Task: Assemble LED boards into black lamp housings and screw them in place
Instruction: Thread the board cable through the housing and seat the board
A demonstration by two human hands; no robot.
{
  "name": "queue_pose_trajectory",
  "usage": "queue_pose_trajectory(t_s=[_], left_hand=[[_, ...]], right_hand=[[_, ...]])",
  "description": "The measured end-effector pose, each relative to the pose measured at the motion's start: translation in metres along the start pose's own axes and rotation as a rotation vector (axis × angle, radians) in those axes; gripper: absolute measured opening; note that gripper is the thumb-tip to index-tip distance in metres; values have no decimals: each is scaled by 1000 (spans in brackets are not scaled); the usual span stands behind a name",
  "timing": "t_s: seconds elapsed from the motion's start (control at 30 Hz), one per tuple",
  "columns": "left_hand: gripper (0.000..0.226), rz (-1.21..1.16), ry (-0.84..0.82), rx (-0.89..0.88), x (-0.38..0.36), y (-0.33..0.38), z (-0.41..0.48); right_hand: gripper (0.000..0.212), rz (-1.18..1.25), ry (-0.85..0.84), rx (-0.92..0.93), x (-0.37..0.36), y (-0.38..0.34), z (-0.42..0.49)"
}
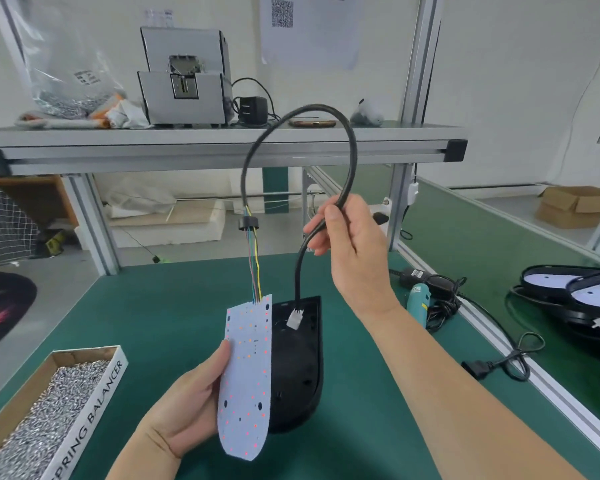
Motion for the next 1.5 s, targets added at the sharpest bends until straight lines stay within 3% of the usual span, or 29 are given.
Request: queue_pose_trajectory(t_s=[0.53,0.67,1.13,1.5], left_hand=[[54,275,-186,54,-28,8,-5],[45,281,-177,45,-26,7,-3],[48,242,-177,73,-22,9,-7],[45,290,-128,-4,-27,19,-15]], right_hand=[[17,62,-18,8,-6,2,3],[17,77,-15,-3,-8,1,3],[18,165,81,-51,-3,-3,3],[20,44,25,-147,4,-1,3]])
Point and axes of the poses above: each hand's wrist, its own z-axis towards the middle knuckle, its own x-axis out of the back of the hand, y = z × x, the point moved 1 cm from there along z, towards the middle knuckle, and after that the axes turned 13 degrees about -z, right-handed, at the moved point
